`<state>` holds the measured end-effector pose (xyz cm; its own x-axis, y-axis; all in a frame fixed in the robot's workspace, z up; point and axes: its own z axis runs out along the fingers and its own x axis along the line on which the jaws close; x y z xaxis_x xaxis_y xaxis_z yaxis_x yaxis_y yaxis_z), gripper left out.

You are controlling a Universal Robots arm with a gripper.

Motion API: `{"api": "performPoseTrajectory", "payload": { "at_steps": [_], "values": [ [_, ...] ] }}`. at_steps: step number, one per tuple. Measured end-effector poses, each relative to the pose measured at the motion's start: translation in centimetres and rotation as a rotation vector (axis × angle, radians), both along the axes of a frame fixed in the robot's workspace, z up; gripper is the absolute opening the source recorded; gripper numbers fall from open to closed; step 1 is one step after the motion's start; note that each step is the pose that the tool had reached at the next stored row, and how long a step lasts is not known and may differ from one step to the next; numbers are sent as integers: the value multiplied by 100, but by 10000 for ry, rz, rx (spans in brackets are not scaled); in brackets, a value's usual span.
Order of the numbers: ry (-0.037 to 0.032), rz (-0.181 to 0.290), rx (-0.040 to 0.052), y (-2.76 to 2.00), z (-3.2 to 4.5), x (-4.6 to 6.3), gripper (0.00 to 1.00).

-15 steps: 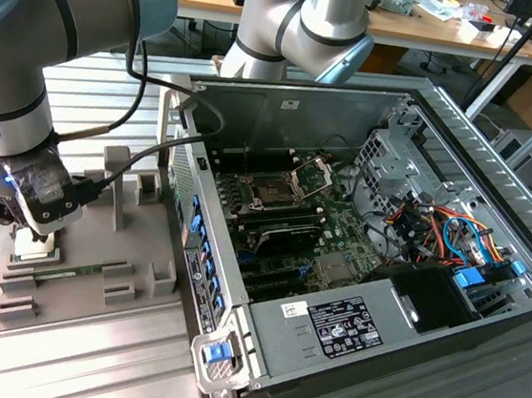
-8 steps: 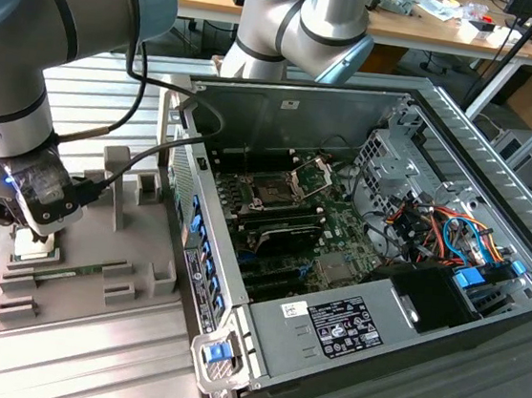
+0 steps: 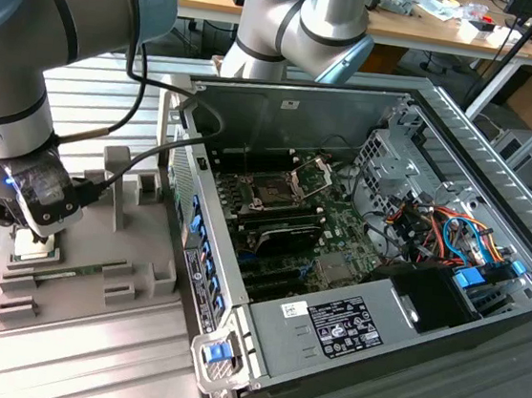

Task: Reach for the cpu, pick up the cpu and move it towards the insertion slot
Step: 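Pick up the cpu and move it towards the insertion slot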

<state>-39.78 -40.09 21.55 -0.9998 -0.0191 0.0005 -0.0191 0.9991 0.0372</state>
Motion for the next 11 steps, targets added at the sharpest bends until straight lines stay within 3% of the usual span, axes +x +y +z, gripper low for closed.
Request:
{"api": "performPoseTrajectory", "payload": {
  "at_steps": [11],
  "values": [
    [1, 0, -1, 0, -21, 0, 11]
  ]
}}
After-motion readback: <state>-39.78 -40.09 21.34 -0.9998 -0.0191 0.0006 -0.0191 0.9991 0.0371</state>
